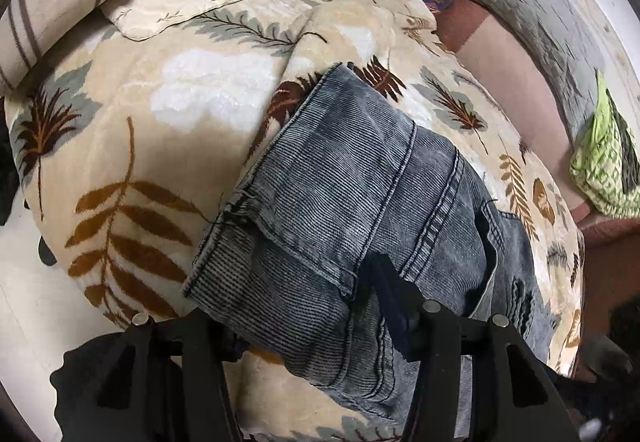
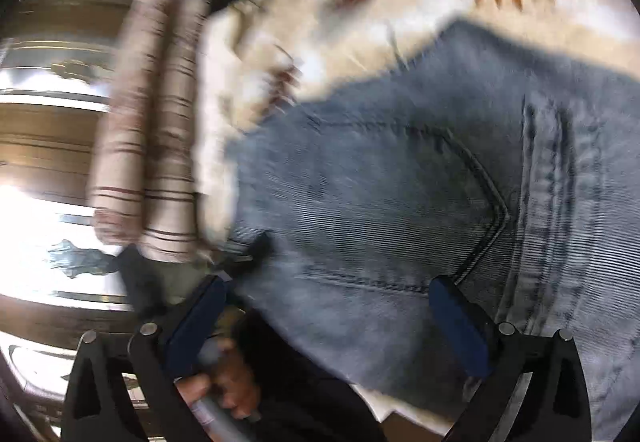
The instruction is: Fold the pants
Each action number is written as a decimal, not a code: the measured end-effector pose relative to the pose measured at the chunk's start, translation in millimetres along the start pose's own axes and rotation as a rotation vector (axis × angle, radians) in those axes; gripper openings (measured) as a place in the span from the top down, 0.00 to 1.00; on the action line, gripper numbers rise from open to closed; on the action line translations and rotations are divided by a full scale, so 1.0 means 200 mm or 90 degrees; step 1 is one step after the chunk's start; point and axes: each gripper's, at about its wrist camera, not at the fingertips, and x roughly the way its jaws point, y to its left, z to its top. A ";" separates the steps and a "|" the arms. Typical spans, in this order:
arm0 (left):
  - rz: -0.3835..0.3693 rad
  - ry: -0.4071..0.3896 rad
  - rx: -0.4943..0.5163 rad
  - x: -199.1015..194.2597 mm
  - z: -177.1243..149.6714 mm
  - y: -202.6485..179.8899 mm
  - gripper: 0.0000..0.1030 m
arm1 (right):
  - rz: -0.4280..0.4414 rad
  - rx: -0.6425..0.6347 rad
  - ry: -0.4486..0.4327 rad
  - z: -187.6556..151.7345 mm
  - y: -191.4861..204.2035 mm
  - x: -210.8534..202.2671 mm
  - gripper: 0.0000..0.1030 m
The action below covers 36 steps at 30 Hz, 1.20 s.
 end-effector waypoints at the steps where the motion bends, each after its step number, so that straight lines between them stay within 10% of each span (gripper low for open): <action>1: 0.006 0.000 -0.002 0.00 0.00 -0.01 0.47 | 0.003 0.004 -0.007 -0.03 -0.02 -0.04 0.00; 9: 0.027 0.005 0.004 0.00 0.00 -0.03 0.46 | 0.045 0.066 0.055 -0.16 -0.26 0.11 0.00; 16: 0.050 0.008 0.006 -0.02 0.00 -0.04 0.46 | 0.047 0.026 -0.023 -0.20 -0.19 -0.15 0.00; 18: 0.071 -0.012 0.035 -0.04 0.00 -0.08 0.74 | 0.040 0.062 -0.061 -0.25 -0.30 -0.24 0.01; 22: 0.076 -0.055 0.078 -0.13 0.00 -0.20 0.85 | 0.043 0.147 -0.155 -0.36 -0.55 -0.45 0.01; 31: 0.051 -0.235 0.383 -0.54 -0.36 -0.93 0.86 | 0.083 0.243 -0.323 -0.51 -0.92 -0.85 0.01; 36: -0.029 -0.219 0.561 -0.54 -0.78 -1.31 0.86 | 0.082 0.282 -0.358 -0.59 -1.06 -0.96 0.00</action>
